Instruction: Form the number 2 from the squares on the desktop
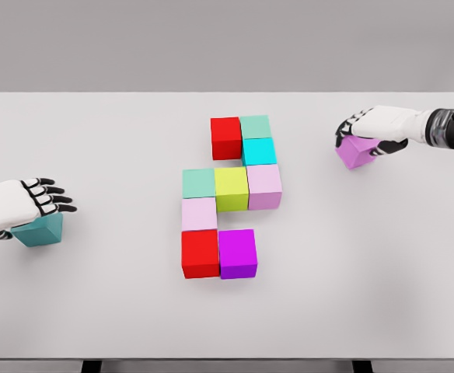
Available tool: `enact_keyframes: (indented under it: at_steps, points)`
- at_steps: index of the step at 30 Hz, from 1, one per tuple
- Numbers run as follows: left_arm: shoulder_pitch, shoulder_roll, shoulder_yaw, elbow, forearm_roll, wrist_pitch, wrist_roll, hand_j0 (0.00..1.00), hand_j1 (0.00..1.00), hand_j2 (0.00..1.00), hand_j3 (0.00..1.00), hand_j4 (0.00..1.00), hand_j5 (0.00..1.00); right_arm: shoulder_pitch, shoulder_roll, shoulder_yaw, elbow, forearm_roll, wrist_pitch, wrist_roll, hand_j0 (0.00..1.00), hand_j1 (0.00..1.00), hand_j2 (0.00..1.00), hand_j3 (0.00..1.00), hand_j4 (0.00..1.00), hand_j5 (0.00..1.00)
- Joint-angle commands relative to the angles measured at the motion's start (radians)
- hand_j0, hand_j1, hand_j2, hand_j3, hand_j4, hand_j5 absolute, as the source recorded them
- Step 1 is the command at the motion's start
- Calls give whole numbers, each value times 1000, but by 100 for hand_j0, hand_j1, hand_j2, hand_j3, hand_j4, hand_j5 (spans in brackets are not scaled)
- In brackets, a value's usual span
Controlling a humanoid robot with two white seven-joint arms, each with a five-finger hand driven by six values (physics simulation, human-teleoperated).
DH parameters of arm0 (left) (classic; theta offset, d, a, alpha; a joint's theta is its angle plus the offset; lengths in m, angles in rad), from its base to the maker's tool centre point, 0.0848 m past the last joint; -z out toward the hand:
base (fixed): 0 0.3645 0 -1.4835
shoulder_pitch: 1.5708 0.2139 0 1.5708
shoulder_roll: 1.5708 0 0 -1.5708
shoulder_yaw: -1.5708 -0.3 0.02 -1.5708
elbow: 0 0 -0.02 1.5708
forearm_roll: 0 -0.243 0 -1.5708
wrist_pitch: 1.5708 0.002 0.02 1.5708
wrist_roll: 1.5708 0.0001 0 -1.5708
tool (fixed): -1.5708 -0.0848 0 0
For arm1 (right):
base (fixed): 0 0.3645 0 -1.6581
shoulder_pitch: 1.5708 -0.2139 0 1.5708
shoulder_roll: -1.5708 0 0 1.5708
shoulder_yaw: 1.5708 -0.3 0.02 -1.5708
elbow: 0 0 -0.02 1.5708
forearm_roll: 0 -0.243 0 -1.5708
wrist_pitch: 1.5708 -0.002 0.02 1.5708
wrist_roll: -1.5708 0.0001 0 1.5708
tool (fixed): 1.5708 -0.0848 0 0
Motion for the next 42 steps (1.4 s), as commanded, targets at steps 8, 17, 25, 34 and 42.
enact_keyframes:
  at_steps: [8, 17, 25, 34, 42]
  points:
    - [-2, -3, -6, 14, -4, 1, 0, 100, 100, 100, 100, 100, 100, 0, -6, -6, -14, -13, 2, 1, 60, 60, 60, 60, 60, 60]
    - [0, -11, -14, 13, -22, 1, 0, 95, 95, 95, 95, 95, 95, 17, -64, -12, -155, -21, 2, 1, 60, 60, 60, 60, 60, 60]
    - [0, -13, -14, 11, -46, 1, -1, 64, 64, 64, 64, 64, 64, 89, -167, -52, -326, -42, 2, 1, 60, 60, 60, 60, 60, 60]
    - [-14, -16, -12, 14, -40, 1, -1, 64, 64, 64, 64, 64, 64, 135, -213, -69, -430, -44, 2, 1, 67, 67, 67, 67, 67, 67]
    - [-55, -59, -3, 68, -42, 1, 0, 65, 65, 65, 65, 65, 65, 137, -221, -66, -418, 11, 2, 1, 99, 99, 99, 99, 99, 99]
